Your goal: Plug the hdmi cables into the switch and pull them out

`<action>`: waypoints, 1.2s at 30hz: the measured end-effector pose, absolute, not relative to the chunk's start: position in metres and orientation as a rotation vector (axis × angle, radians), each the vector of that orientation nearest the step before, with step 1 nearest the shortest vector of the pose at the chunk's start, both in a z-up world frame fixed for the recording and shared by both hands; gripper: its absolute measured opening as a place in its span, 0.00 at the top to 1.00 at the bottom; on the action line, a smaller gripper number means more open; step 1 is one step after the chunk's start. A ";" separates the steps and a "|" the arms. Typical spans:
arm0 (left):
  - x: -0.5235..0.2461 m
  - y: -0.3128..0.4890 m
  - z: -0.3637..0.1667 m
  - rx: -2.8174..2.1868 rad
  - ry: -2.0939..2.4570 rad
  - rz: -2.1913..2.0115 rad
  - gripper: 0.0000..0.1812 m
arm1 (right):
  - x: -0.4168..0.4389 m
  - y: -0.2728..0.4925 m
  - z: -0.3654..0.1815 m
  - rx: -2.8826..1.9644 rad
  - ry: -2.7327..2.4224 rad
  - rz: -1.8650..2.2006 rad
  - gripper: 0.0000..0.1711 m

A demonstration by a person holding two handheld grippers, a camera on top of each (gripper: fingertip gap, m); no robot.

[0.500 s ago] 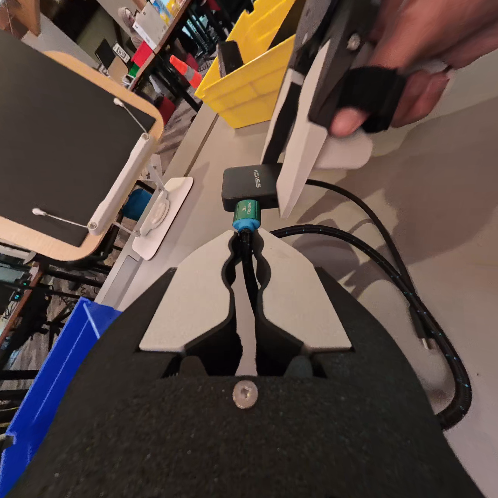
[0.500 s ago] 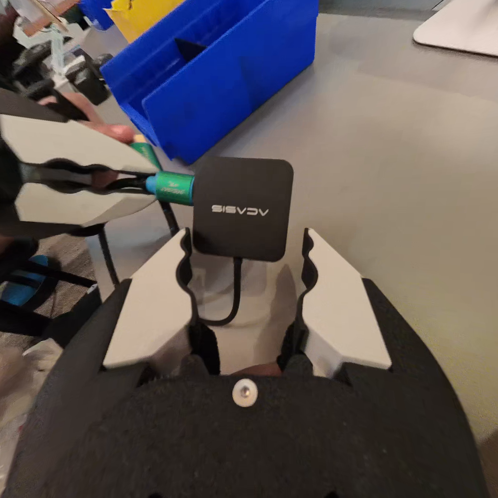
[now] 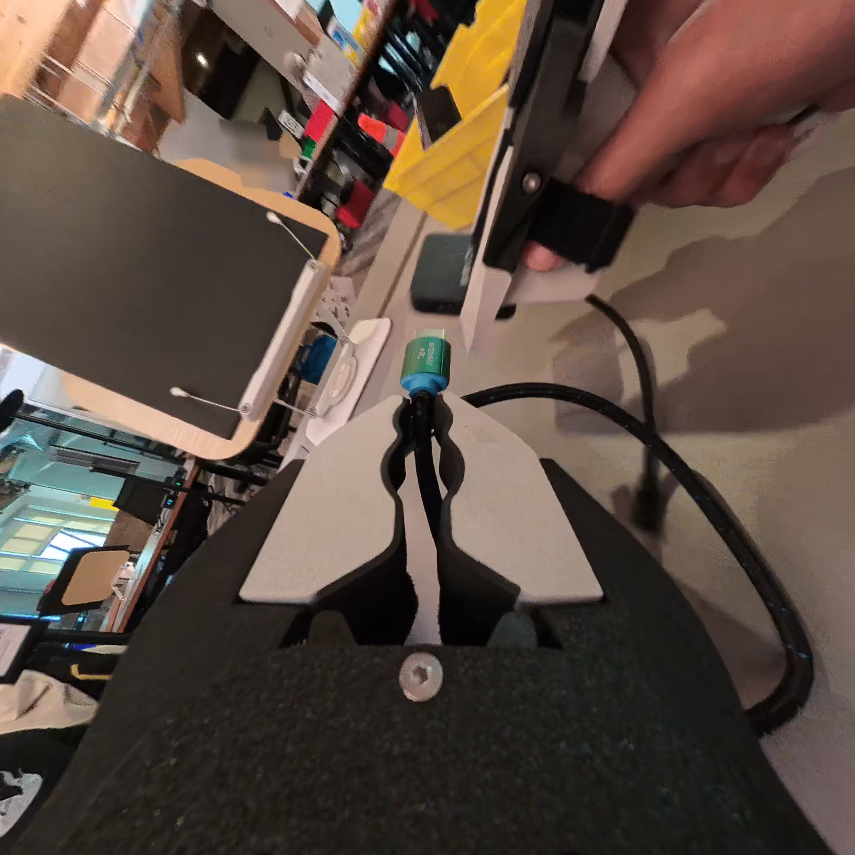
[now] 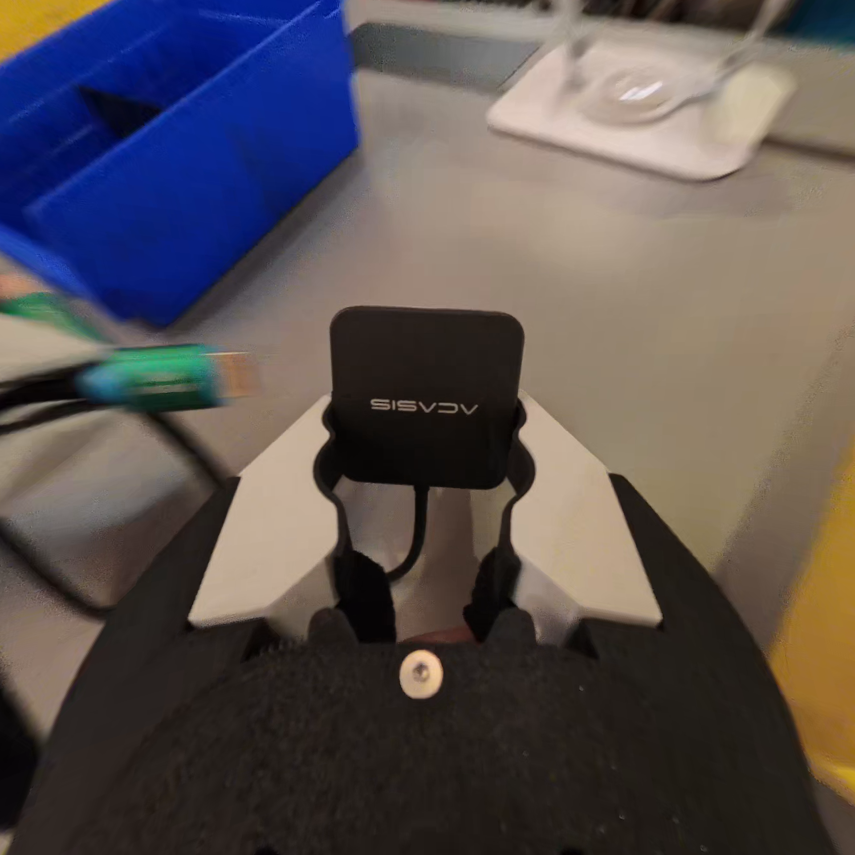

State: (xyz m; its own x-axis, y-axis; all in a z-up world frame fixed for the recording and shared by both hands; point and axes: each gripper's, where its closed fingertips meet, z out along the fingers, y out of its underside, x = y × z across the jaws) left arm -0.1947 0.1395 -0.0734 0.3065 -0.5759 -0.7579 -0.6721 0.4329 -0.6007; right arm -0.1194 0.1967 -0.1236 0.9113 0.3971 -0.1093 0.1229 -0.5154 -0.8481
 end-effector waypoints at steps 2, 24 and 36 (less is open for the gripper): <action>-0.203 0.134 -0.058 -1.201 1.319 0.097 0.95 | -0.086 0.204 -0.120 -2.125 -0.237 0.425 0.59; -0.207 0.146 -0.071 -1.376 1.236 -0.139 0.95 | 0.196 0.303 0.081 -1.667 -0.045 -0.276 0.58; -0.203 0.144 -0.082 -1.398 1.269 -0.142 0.94 | 0.243 0.338 -0.138 -2.469 -0.045 -0.380 0.58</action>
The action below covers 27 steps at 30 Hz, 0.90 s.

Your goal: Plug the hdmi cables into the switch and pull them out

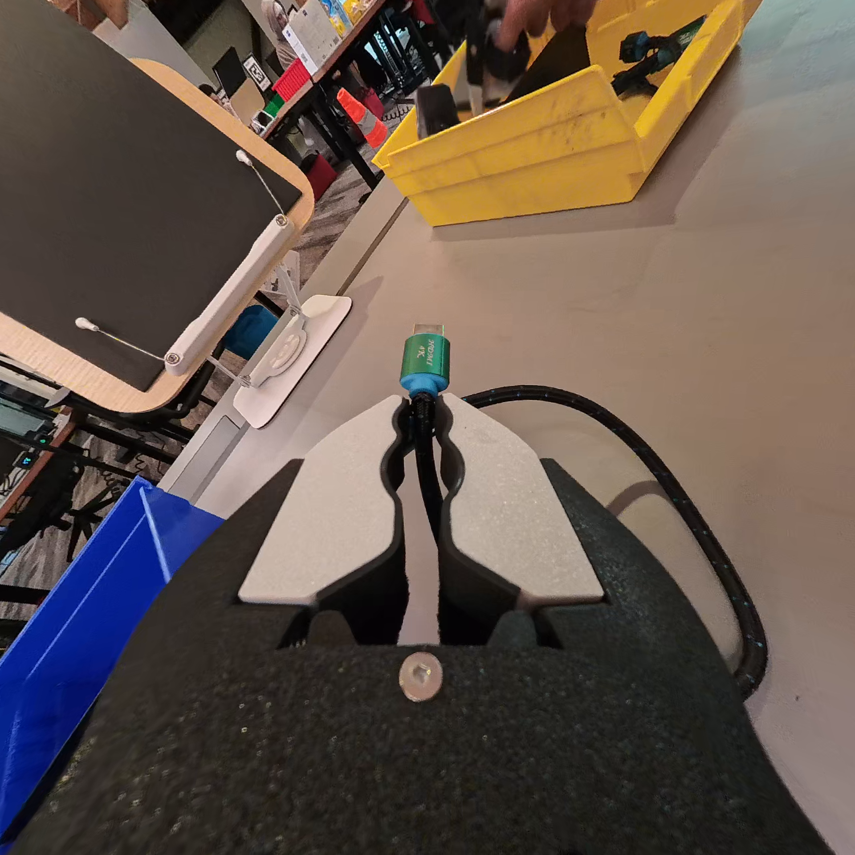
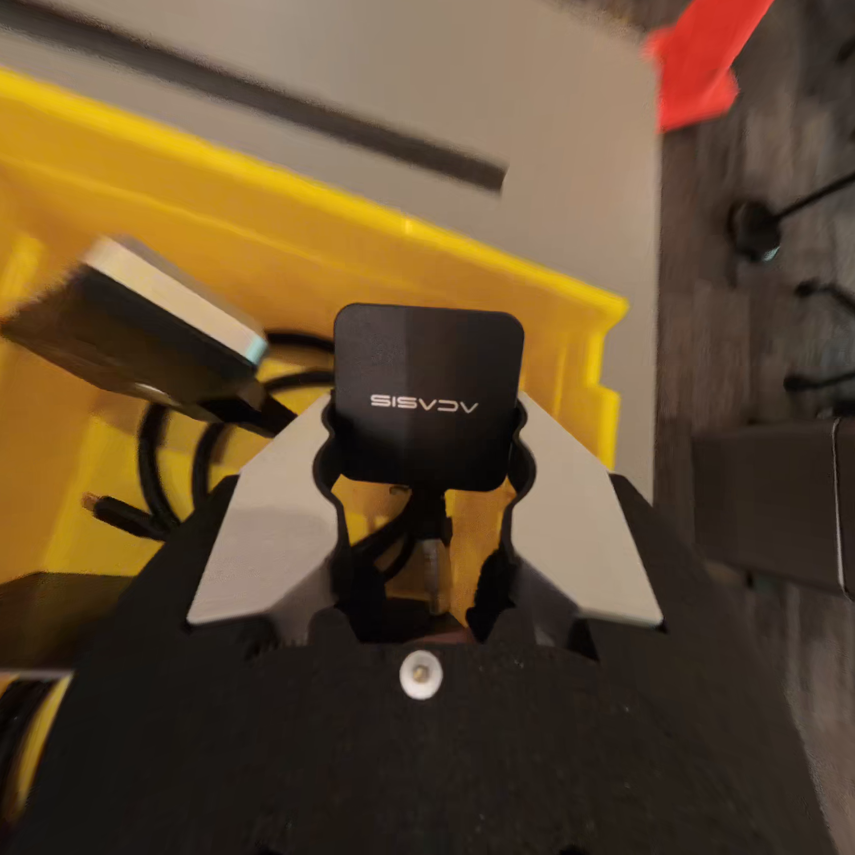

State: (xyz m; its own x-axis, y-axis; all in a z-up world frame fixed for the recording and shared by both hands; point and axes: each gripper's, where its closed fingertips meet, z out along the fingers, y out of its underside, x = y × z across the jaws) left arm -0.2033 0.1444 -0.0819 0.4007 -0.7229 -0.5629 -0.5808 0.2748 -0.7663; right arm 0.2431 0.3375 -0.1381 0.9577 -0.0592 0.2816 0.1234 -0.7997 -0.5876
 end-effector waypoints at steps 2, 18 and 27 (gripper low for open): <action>-0.202 0.144 -0.081 -1.390 1.269 -0.139 0.95 | 0.246 0.332 -0.165 -2.649 -0.091 -0.400 0.58; -0.227 0.159 -0.056 -1.380 1.102 -0.357 0.95 | -0.005 0.230 -0.023 -2.032 -0.463 0.541 0.56; -0.219 0.143 -0.044 -1.323 1.087 -0.512 0.94 | -0.201 0.108 -0.075 -1.858 -0.880 1.288 0.90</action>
State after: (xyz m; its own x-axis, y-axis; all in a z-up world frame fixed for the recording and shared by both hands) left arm -0.2189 0.1434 -0.0436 0.4507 -0.8269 -0.3363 -0.2669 0.2346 -0.9347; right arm -0.2008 0.1079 -0.0753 0.2745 0.8356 -0.4758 0.1391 -0.5241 -0.8402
